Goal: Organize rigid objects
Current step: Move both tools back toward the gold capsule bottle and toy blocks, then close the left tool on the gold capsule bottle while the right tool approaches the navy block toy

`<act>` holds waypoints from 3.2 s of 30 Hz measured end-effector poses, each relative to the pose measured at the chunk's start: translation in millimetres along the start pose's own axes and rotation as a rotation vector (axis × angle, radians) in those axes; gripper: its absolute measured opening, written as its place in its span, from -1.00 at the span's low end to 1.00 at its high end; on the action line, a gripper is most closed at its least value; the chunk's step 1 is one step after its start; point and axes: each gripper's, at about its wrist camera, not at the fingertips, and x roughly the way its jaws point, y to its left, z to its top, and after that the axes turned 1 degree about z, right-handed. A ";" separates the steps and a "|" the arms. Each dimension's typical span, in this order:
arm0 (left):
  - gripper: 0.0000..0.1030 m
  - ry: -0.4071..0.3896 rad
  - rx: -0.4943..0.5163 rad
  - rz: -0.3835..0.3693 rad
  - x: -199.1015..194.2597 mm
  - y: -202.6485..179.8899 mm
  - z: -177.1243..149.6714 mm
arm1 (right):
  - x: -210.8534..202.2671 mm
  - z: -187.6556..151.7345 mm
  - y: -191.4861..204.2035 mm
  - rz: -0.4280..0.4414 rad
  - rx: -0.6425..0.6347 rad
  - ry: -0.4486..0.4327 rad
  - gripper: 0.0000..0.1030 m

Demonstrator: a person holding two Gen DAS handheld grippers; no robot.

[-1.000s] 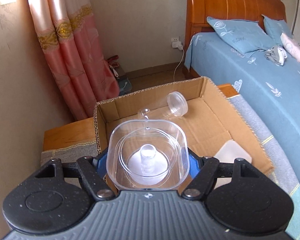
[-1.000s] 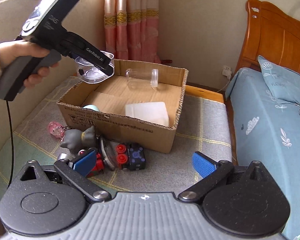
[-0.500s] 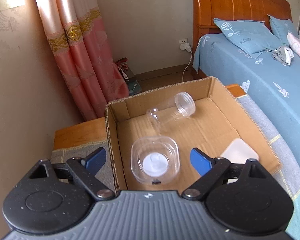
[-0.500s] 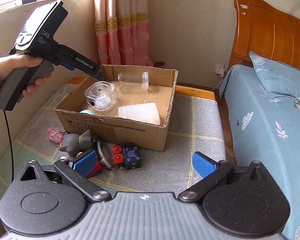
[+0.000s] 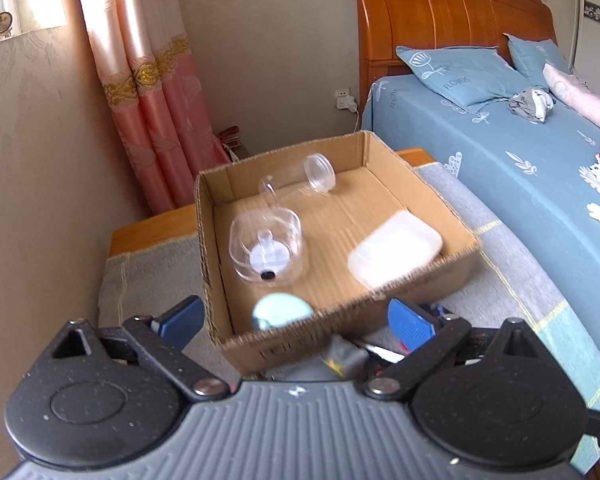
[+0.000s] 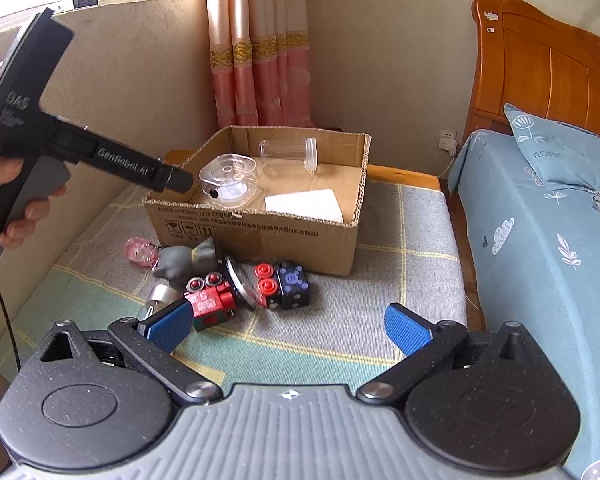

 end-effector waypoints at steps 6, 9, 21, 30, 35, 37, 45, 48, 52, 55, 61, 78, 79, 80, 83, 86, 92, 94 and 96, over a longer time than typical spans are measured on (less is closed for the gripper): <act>0.93 -0.041 0.014 -0.033 -10.4 -19.5 -41.3 | -8.0 -14.2 -2.5 0.008 0.033 -0.014 1.00; 0.94 -0.028 0.036 -0.018 -9.7 -33.7 -61.9 | -9.8 -18.9 -3.2 0.008 0.043 -0.013 1.00; 0.94 0.020 0.021 -0.039 0.3 -49.6 -115.2 | -9.5 -33.6 -2.8 0.000 0.067 0.014 1.00; 0.94 0.065 -0.012 -0.048 11.6 -48.5 -132.6 | 1.2 -27.0 1.6 0.009 0.059 0.024 1.00; 0.94 0.086 -0.036 -0.054 15.1 -40.5 -138.3 | 11.5 -28.6 -1.0 -0.002 0.048 0.043 1.00; 0.94 0.093 -0.032 -0.042 15.2 -38.8 -140.7 | 18.3 -28.4 -5.2 -0.003 0.058 0.054 1.00; 0.94 0.101 -0.070 0.007 8.1 -18.6 -153.3 | 47.2 -23.1 -12.9 -0.024 0.030 0.091 1.00; 0.94 0.105 -0.081 0.026 3.9 -11.2 -159.1 | 62.3 -20.8 -14.7 -0.039 0.007 0.109 1.00; 0.94 0.108 -0.098 0.067 2.2 1.7 -164.5 | 81.1 -18.6 -17.2 -0.055 -0.017 0.142 1.00; 0.94 0.111 -0.132 0.092 4.7 15.2 -166.3 | 92.1 -17.4 -18.9 -0.068 -0.038 0.160 1.00; 0.94 0.112 -0.187 0.115 11.6 31.0 -167.1 | 109.7 -11.7 -23.5 -0.071 -0.088 0.166 1.00; 0.94 0.130 -0.051 -0.053 -1.8 -14.1 -171.1 | 158.3 -2.3 -23.5 -0.017 -0.205 0.148 1.00; 0.94 0.128 -0.046 -0.053 -0.9 -16.9 -169.9 | 158.2 -2.8 -26.2 -0.008 -0.196 0.147 1.00; 0.94 0.129 -0.047 -0.057 0.9 -18.9 -168.4 | 158.2 -3.9 -29.3 0.000 -0.185 0.148 1.00; 0.94 0.127 -0.046 -0.077 4.9 -23.6 -164.9 | 156.6 -6.7 -40.3 0.014 -0.154 0.150 1.00; 0.94 0.121 -0.037 -0.086 6.4 -27.6 -161.9 | 155.2 -8.6 -51.1 0.017 -0.132 0.152 1.00; 0.94 0.116 -0.034 -0.091 14.1 -32.5 -154.9 | 153.4 -12.5 -67.5 -0.006 -0.091 0.149 1.00; 0.94 0.112 -0.032 -0.090 15.6 -33.2 -153.2 | 152.8 -13.5 -72.8 -0.021 -0.079 0.147 1.00; 0.94 0.109 -0.031 -0.083 17.2 -33.9 -151.2 | 153.1 -13.4 -75.9 -0.034 -0.064 0.146 1.00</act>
